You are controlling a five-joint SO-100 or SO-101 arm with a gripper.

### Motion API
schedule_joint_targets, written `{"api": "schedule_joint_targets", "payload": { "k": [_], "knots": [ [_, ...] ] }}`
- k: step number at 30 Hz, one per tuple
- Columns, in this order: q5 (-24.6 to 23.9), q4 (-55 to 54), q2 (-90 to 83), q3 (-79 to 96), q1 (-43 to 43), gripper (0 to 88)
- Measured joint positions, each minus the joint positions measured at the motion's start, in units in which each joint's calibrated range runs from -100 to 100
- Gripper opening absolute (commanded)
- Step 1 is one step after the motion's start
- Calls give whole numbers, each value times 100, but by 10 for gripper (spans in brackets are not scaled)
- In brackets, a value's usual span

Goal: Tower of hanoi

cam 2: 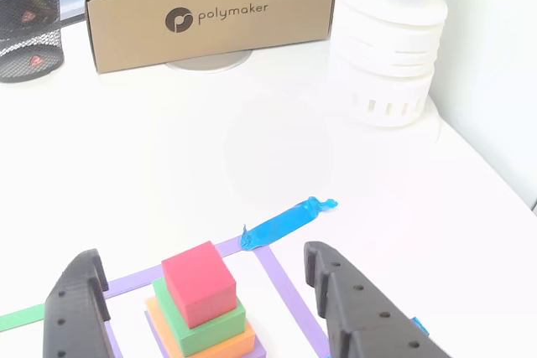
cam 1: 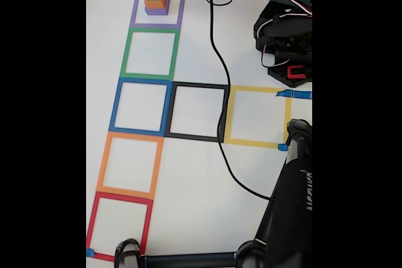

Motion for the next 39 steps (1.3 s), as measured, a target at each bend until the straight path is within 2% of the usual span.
{"api": "schedule_joint_targets", "payload": {
  "k": [13,34,39],
  "knots": [
    [-36,-1701,1545,27,105,298],
    [-36,-3402,3233,27,23,295],
    [-36,-3507,3487,18,-94,293]
  ]
}}
